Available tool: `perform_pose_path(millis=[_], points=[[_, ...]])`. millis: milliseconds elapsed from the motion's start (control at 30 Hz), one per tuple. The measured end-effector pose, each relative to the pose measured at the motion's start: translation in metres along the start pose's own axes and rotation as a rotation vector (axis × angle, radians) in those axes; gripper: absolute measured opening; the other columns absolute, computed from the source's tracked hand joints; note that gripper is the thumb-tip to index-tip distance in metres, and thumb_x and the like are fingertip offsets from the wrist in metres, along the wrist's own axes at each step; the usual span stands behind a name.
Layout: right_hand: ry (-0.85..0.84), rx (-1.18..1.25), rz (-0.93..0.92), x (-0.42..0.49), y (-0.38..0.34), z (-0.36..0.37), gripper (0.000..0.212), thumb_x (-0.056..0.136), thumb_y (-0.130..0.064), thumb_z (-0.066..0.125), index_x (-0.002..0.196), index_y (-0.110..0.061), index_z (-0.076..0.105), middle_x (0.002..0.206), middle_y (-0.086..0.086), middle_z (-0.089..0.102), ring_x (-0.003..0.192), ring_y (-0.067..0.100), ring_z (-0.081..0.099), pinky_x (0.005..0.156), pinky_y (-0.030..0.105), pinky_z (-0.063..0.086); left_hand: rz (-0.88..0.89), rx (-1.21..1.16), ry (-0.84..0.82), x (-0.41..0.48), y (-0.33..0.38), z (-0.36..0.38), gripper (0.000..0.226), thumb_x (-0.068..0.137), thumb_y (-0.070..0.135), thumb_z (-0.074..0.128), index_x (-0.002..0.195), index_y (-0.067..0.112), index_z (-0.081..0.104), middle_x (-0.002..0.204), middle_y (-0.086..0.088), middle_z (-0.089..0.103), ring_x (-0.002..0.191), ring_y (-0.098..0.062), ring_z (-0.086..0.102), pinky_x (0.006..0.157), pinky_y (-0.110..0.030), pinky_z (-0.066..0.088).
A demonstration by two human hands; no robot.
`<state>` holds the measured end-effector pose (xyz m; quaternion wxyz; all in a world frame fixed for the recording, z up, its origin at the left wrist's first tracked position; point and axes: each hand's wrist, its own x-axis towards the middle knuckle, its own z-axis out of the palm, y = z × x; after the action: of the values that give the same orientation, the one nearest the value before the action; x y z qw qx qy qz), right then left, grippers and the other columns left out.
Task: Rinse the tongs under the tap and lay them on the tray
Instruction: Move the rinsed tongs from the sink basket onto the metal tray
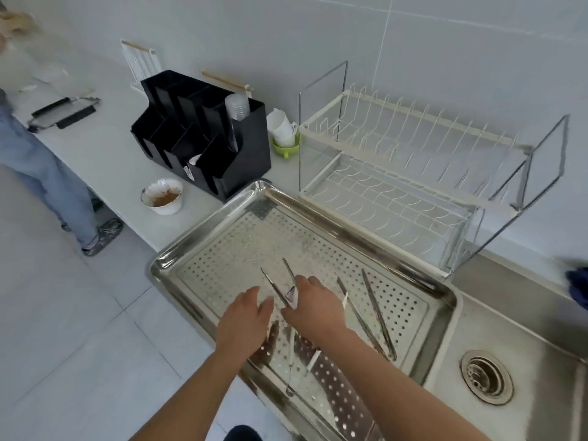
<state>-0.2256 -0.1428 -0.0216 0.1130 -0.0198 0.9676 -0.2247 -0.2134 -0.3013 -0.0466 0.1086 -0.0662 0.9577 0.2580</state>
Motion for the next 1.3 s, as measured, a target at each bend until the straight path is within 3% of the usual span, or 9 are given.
perform_pose_path(millis=[200, 300, 533, 700, 833, 967, 1067, 1133, 1300], points=[[-0.006, 0.032, 0.100, 0.034, -0.030, 0.028, 0.042, 0.088, -0.035, 0.063, 0.123, -0.014, 0.052, 0.113, 0.007, 0.058, 0.101, 0.027, 0.062, 0.069, 0.033, 0.048, 0.007, -0.054, -0.023, 0.046, -0.006, -0.011, 0.038, 0.101, 0.052, 0.039, 0.096, 0.022, 0.062, 0.085, 0.006, 0.067, 0.079, -0.011, 0.060, 0.060, -0.023, 0.035], [-0.006, -0.001, 0.177, 0.051, -0.048, 0.037, 0.040, 0.094, -0.036, 0.058, 0.125, -0.012, 0.051, 0.117, 0.010, 0.058, 0.106, 0.029, 0.061, 0.072, 0.035, 0.047, 0.020, -0.077, -0.072, 0.078, -0.013, -0.019, 0.039, 0.101, 0.044, 0.047, 0.079, 0.015, 0.061, 0.071, 0.003, 0.064, 0.066, -0.011, 0.059, 0.057, -0.023, 0.040], [-0.031, 0.124, 0.433, 0.062, -0.087, 0.057, 0.045, 0.091, -0.032, 0.063, 0.128, -0.011, 0.048, 0.124, 0.010, 0.056, 0.108, 0.030, 0.062, 0.084, 0.038, 0.054, 0.065, -0.077, -0.207, 0.129, -0.023, -0.031, 0.022, 0.088, 0.019, 0.061, 0.072, 0.009, 0.071, 0.065, -0.006, 0.070, 0.059, -0.018, 0.063, 0.053, -0.031, 0.046], [0.160, 0.225, 0.542, 0.036, -0.079, 0.056, 0.044, 0.093, -0.042, 0.062, 0.131, -0.021, 0.058, 0.120, 0.001, 0.066, 0.102, 0.020, 0.066, 0.083, 0.030, 0.053, 0.246, 0.061, -0.248, 0.143, -0.025, -0.039, 0.021, 0.091, 0.024, 0.061, 0.075, 0.013, 0.066, 0.065, 0.001, 0.067, 0.060, -0.017, 0.065, 0.053, -0.032, 0.048], [0.335, 0.252, 0.710, -0.017, -0.046, 0.057, 0.037, 0.094, -0.040, 0.065, 0.129, -0.027, 0.064, 0.115, -0.009, 0.067, 0.078, -0.001, 0.061, 0.059, 0.005, 0.037, 0.343, 0.153, -0.233, 0.149, -0.034, -0.041, 0.023, 0.095, 0.025, 0.059, 0.074, 0.016, 0.062, 0.069, 0.004, 0.064, 0.060, -0.012, 0.061, 0.051, -0.025, 0.047], [0.464, 0.244, 0.907, -0.059, 0.001, 0.059, 0.034, 0.094, -0.031, 0.068, 0.126, -0.020, 0.065, 0.121, 0.001, 0.065, 0.065, -0.006, 0.054, 0.052, 0.010, 0.039, 0.377, 0.181, -0.171, 0.149, -0.044, -0.039, 0.019, 0.096, 0.032, 0.059, 0.083, 0.019, 0.059, 0.083, 0.007, 0.061, 0.063, -0.004, 0.056, 0.056, -0.022, 0.049], [0.437, 0.139, 0.969, -0.068, 0.033, 0.047, 0.040, 0.096, -0.029, 0.065, 0.134, -0.019, 0.057, 0.135, 0.004, 0.055, 0.079, 0.016, 0.064, 0.062, 0.027, 0.052, 0.385, 0.186, -0.186, 0.144, -0.044, -0.035, 0.027, 0.093, 0.045, 0.059, 0.104, 0.020, 0.061, 0.098, 0.004, 0.064, 0.073, -0.009, 0.060, 0.060, -0.025, 0.050], [0.366, 0.050, 0.952, -0.061, 0.047, 0.038, 0.049, 0.094, -0.031, 0.066, 0.139, -0.019, 0.051, 0.139, 0.004, 0.048, 0.096, 0.022, 0.065, 0.066, 0.028, 0.055, 0.406, 0.212, -0.197, 0.141, -0.045, -0.030, 0.030, 0.094, 0.039, 0.059, 0.117, 0.020, 0.061, 0.107, 0.002, 0.065, 0.077, -0.011, 0.062, 0.061, -0.023, 0.047], [0.277, -0.114, 0.866, -0.029, 0.068, 0.018, 0.069, 0.088, -0.037, 0.073, 0.145, -0.019, 0.039, 0.148, 0.011, 0.035, 0.126, 0.026, 0.054, 0.094, 0.034, 0.058, 0.411, 0.219, -0.189, 0.149, -0.043, -0.027, 0.026, 0.094, 0.024, 0.061, 0.119, 0.015, 0.062, 0.101, 0.001, 0.065, 0.072, -0.005, 0.057, 0.062, -0.020, 0.047]])
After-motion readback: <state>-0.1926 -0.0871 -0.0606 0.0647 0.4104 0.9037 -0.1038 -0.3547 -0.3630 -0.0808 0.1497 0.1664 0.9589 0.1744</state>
